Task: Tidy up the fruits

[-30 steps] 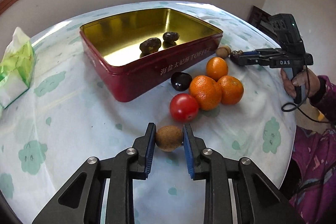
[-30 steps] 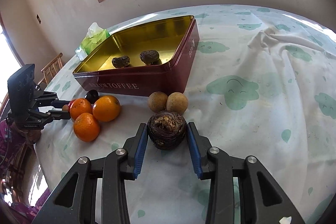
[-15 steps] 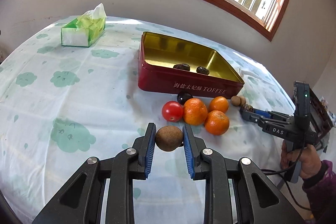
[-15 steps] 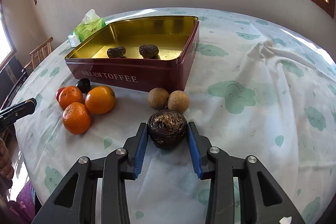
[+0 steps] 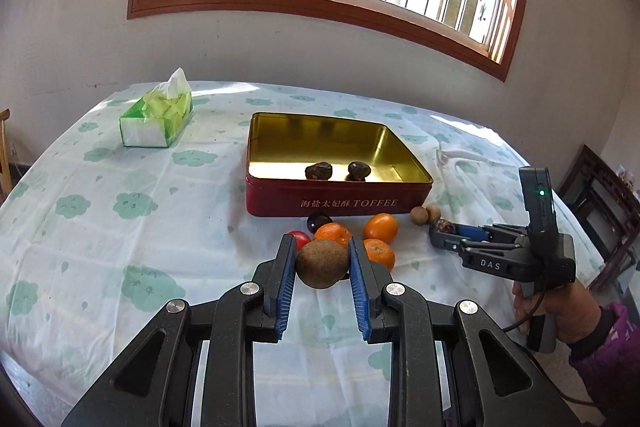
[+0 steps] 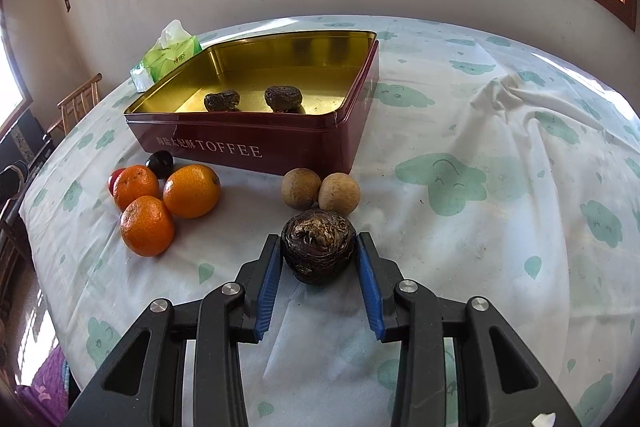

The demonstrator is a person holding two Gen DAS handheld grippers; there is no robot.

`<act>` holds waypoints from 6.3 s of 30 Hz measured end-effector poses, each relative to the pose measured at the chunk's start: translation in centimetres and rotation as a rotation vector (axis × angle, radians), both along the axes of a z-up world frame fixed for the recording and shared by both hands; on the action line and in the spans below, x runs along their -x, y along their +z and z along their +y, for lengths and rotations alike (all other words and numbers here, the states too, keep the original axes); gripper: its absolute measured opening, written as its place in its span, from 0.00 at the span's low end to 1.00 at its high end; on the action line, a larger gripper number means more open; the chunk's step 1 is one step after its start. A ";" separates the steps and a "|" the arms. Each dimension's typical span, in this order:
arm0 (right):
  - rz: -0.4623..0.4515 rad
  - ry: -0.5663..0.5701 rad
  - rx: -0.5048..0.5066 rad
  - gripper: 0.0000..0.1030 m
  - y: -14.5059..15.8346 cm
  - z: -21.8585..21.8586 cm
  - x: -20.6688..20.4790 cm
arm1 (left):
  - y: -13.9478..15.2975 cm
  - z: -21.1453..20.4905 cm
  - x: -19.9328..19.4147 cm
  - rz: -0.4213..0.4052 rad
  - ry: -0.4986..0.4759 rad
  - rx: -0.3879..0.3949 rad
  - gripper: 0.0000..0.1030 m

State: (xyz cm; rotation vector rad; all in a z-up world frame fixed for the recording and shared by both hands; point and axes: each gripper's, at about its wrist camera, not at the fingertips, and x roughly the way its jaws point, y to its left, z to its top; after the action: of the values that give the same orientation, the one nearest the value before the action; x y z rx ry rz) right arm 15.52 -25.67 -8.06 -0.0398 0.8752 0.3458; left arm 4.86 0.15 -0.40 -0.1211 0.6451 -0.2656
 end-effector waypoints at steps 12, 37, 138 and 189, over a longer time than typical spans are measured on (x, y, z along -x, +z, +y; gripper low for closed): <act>-0.001 0.002 -0.005 0.34 0.0 0.0 0.1 | 1.2 -1.8 1.5 -0.030 0.012 -0.072 0.26; -0.007 0.004 0.012 0.34 -0.1 0.1 0.1 | 1.2 -3.3 -3.3 -0.055 0.014 -0.155 0.26; -0.253 0.179 -0.336 0.33 12.5 0.5 2.4 | 1.5 -5.3 -12.0 -0.023 0.159 -0.276 0.26; -0.140 0.134 -0.268 0.33 8.5 2.9 -5.6 | -1.5 -5.2 -20.4 0.027 0.127 -0.271 0.27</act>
State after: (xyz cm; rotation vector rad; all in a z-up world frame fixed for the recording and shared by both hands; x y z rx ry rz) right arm 21.16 -22.74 0.41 0.1247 0.6839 0.5766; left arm 25.28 -5.05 -1.95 0.0948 0.6919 -0.0527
